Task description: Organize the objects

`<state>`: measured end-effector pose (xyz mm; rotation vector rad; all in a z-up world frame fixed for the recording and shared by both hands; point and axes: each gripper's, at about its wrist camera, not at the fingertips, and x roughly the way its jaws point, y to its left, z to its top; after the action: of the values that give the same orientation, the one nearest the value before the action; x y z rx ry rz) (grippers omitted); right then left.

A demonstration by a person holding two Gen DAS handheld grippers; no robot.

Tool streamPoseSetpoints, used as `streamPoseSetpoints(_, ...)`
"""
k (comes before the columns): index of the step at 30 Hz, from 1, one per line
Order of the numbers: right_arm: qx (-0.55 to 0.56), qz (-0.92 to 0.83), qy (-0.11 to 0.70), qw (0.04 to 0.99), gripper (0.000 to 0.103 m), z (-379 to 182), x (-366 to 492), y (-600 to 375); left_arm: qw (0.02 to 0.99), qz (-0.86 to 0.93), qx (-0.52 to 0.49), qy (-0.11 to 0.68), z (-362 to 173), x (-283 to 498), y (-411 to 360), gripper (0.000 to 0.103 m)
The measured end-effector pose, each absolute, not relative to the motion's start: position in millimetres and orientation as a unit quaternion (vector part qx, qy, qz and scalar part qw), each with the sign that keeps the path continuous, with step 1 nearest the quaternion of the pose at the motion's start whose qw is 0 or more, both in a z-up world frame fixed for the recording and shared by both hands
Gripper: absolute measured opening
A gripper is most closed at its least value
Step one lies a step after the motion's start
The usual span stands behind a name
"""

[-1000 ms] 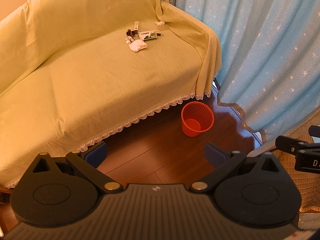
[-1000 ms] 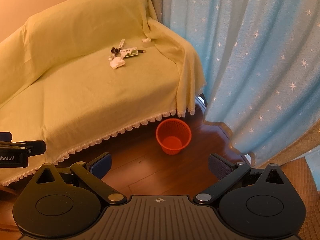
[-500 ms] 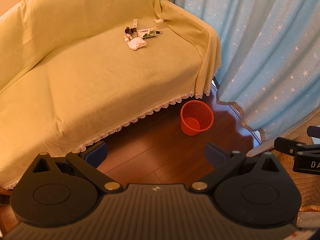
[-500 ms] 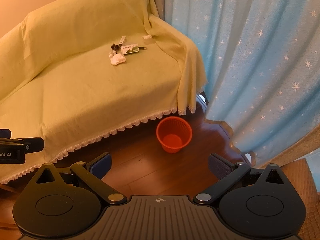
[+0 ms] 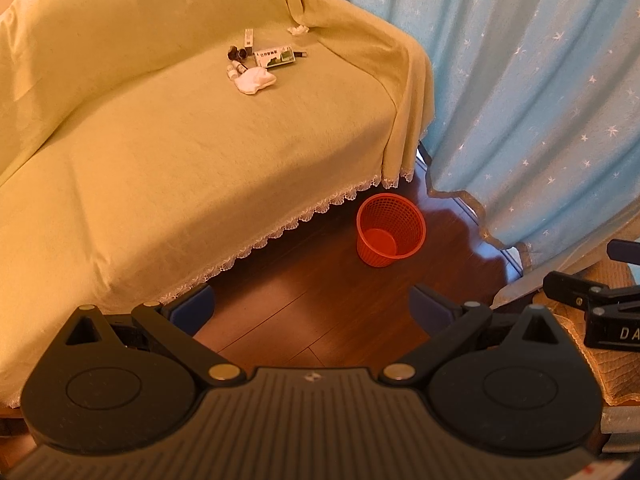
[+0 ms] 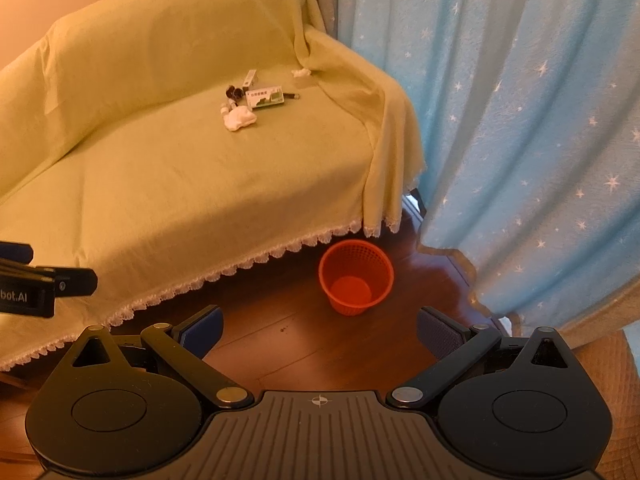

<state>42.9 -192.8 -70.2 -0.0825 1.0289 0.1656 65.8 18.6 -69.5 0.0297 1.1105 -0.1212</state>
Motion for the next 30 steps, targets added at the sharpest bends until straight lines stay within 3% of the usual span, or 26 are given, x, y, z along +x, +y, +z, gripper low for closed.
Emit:
streamPoseSetpoints(17,-0.070,0.160,0.544,0.821,0.100,-195,202,-240,0.826,-0.020,-0.003,0.563,-178,206,-16,0.102)
streamPoseSetpoints(30,-0.148,0.196,0.543,0.803,0.086,-387,265,-222,0.839,-0.087,0.046,0.536,-329,266,-9,0.102)
